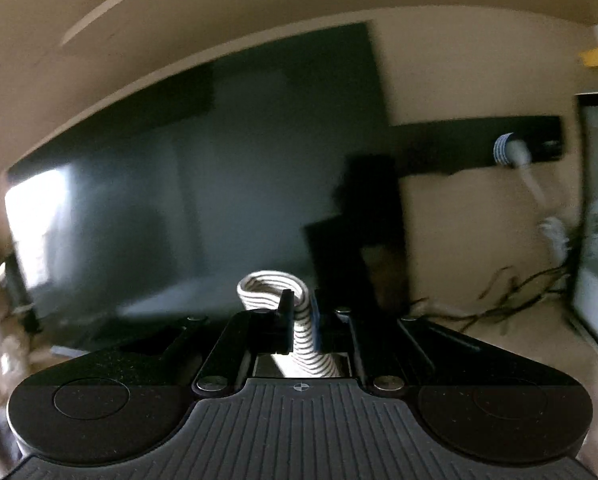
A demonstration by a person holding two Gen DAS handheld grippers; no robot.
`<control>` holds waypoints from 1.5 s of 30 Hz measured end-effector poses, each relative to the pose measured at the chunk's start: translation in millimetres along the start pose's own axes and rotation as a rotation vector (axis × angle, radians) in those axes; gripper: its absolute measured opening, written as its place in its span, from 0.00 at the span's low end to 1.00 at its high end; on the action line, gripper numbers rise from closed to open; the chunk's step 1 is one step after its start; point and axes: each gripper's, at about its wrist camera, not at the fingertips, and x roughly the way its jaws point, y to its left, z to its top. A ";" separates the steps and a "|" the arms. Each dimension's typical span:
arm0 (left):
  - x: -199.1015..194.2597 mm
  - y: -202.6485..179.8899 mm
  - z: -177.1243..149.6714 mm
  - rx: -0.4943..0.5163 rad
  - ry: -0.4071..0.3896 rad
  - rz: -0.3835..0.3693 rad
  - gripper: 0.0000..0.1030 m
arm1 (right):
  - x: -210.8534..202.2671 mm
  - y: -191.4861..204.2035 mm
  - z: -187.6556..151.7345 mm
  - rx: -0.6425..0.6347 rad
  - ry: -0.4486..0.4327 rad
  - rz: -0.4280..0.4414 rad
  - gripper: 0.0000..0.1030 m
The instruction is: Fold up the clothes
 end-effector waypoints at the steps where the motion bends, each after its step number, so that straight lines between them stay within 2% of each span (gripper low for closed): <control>1: -0.8 -9.7 4.4 0.010 -0.009 -0.022 0.09 | -1.2 -2.4 0.9 0.001 -0.004 -0.001 1.00; 4: -2.3 -35.6 14.1 0.038 -0.030 -0.077 0.09 | -4.8 -8.3 3.7 0.002 -0.015 -0.004 1.00; 6: -4.2 -50.7 20.2 0.050 -0.043 -0.112 0.04 | -7.7 -12.5 5.2 0.005 -0.022 -0.006 1.00; 11: -8.1 -87.8 30.8 0.090 -0.075 -0.212 0.03 | -11.3 -23.4 5.6 0.021 -0.020 -0.031 1.00; 18: -7.0 -126.4 26.0 0.122 -0.046 -0.326 0.04 | -14.8 -34.2 2.9 0.046 -0.013 -0.055 1.00; 21: 8.4 -128.5 10.0 0.107 0.038 -0.350 0.05 | -13.4 -36.9 1.2 0.062 -0.009 -0.064 1.00; 23: 20.6 -127.7 -10.4 0.090 0.123 -0.361 0.11 | -8.7 -36.8 0.5 0.068 0.002 -0.069 1.00; 27: 49.3 -115.9 -67.2 0.004 0.358 -0.370 0.16 | 7.1 -32.2 -2.3 0.059 0.036 -0.077 1.00; 30: 67.2 -99.4 -107.1 -0.086 0.520 -0.362 0.29 | 18.9 -26.2 -3.7 0.045 0.037 -0.093 1.00; 32: 69.0 -85.7 -129.2 -0.118 0.580 -0.369 0.42 | 25.0 -25.7 -2.2 0.030 0.029 -0.104 1.00; 33: 68.6 -78.4 -137.7 -0.131 0.600 -0.376 0.46 | 29.0 -23.0 -0.7 0.020 0.027 -0.113 1.00; 37: 64.7 -50.1 -150.9 -0.184 0.611 -0.425 0.88 | 52.0 -12.2 18.0 -0.025 0.013 -0.165 1.00; 38: 63.9 -44.8 -151.8 -0.194 0.602 -0.442 0.92 | 58.4 -9.2 25.4 -0.041 0.003 -0.183 1.00; 40: 65.8 -41.0 -151.9 -0.198 0.591 -0.486 0.92 | 71.9 -6.2 40.9 -0.074 -0.027 -0.221 0.98; 41: 68.1 -40.6 -154.6 -0.202 0.593 -0.505 0.92 | 80.2 -4.2 50.3 -0.092 -0.039 -0.241 0.94; 43: 73.5 -39.6 -162.6 -0.225 0.602 -0.544 0.92 | 102.3 -5.2 65.5 -0.133 -0.023 -0.271 0.65; 45: 80.8 -36.8 -172.8 -0.252 0.646 -0.550 0.92 | 128.4 -5.7 81.4 -0.173 0.004 -0.302 0.61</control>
